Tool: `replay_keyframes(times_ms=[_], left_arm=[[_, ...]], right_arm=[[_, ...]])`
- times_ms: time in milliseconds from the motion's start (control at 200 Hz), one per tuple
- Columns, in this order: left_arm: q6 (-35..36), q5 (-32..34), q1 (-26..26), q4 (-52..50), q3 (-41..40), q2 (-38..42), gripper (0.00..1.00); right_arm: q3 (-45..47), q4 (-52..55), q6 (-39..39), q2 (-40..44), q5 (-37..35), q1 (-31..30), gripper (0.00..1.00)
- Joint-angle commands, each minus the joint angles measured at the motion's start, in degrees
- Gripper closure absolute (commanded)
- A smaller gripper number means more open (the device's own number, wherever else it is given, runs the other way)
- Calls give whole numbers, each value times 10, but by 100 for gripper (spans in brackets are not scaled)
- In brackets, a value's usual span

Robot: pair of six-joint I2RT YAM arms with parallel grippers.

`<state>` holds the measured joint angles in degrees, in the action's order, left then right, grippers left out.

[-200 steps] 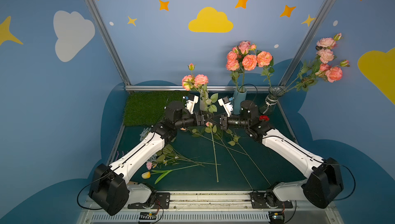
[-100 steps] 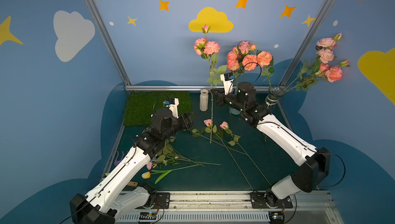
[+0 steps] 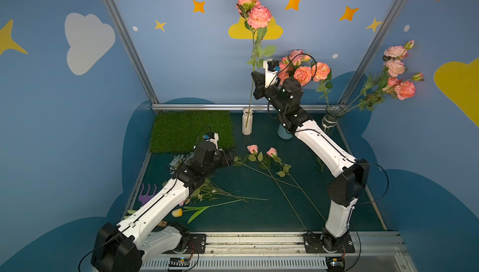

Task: Place the pink flowers into the vase
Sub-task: Place the flower in the vase.

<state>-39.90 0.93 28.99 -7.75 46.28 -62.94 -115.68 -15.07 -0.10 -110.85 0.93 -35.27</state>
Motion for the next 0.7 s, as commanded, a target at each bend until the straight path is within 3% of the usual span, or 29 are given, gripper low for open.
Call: replay_keyframes(times_ms=[0,290,696], left_arm=[[4,1,-8,26,-9,1,35],[-7,-35,-35,48,-24,-16,35],[-17,-48,-54,62,-32,-27,35]], right_arm=[[-77,-34,-36,-44,3,5,100],[-216,4,-62,-129,-5,13,100],[-208,22,-21,-135,1,38,100]])
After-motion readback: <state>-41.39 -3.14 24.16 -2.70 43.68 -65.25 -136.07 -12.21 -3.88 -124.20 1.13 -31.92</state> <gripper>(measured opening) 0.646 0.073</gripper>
